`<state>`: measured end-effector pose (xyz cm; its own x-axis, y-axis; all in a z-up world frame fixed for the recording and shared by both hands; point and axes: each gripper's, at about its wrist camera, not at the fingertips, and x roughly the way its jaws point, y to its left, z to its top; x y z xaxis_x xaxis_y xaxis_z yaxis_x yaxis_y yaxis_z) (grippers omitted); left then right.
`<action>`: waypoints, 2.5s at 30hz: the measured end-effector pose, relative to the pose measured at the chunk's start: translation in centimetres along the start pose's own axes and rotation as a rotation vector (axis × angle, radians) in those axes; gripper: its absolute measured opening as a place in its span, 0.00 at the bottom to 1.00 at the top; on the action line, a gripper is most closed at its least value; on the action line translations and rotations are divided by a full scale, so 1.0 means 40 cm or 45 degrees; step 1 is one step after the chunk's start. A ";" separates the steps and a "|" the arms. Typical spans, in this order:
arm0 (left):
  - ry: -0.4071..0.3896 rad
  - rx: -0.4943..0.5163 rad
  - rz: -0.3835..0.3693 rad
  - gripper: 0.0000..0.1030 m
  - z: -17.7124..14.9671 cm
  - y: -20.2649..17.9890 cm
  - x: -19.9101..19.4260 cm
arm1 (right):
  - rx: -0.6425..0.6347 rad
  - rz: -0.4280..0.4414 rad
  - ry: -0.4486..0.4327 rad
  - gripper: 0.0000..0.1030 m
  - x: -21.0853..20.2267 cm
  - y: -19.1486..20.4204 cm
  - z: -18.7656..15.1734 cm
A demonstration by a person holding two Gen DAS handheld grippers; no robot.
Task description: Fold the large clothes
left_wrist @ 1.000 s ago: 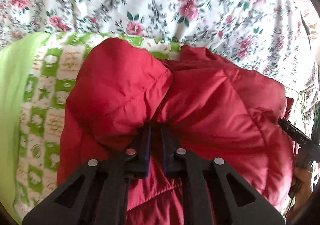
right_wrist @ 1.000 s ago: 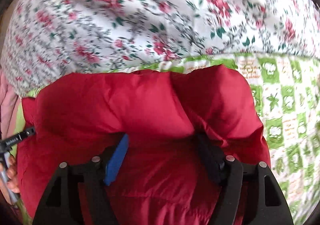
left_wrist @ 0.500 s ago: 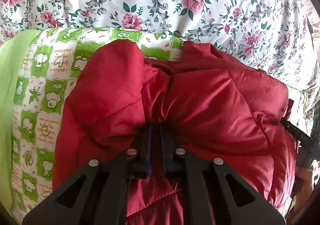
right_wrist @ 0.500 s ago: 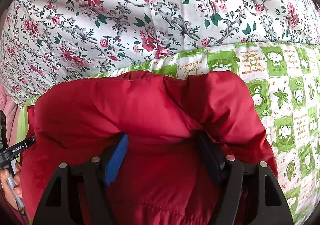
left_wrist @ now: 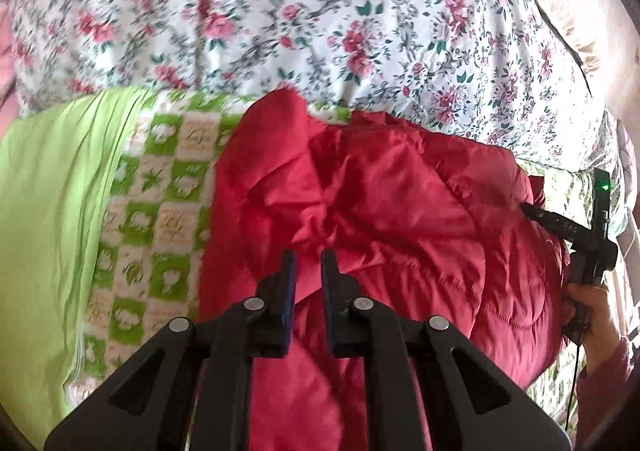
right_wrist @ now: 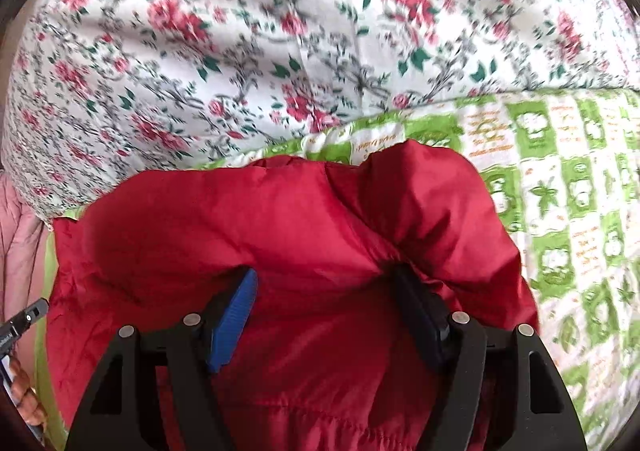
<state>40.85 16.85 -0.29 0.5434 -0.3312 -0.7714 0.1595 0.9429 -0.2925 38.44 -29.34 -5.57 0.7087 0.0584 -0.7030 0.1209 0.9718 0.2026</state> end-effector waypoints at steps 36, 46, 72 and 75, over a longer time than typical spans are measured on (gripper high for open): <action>0.127 -0.172 -0.313 0.78 -0.124 0.139 0.028 | 0.183 0.261 0.098 0.91 -0.237 -0.248 -0.169; 0.166 -0.222 -0.372 0.99 -0.126 0.163 0.090 | 0.293 0.366 0.205 0.93 -0.126 -0.306 -0.159; 0.140 -0.117 -0.527 0.48 -0.097 0.065 0.093 | 0.235 0.558 0.297 0.42 -0.070 -0.206 -0.127; 0.095 -0.120 -0.533 0.41 -0.098 0.064 0.050 | 0.238 0.568 0.275 0.37 -0.088 -0.182 -0.123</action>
<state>39.12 18.47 -4.81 0.3863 -0.6893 -0.6129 0.2754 0.7204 -0.6366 31.64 -35.52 -7.91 0.5624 0.5219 -0.6413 -0.0235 0.7854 0.6186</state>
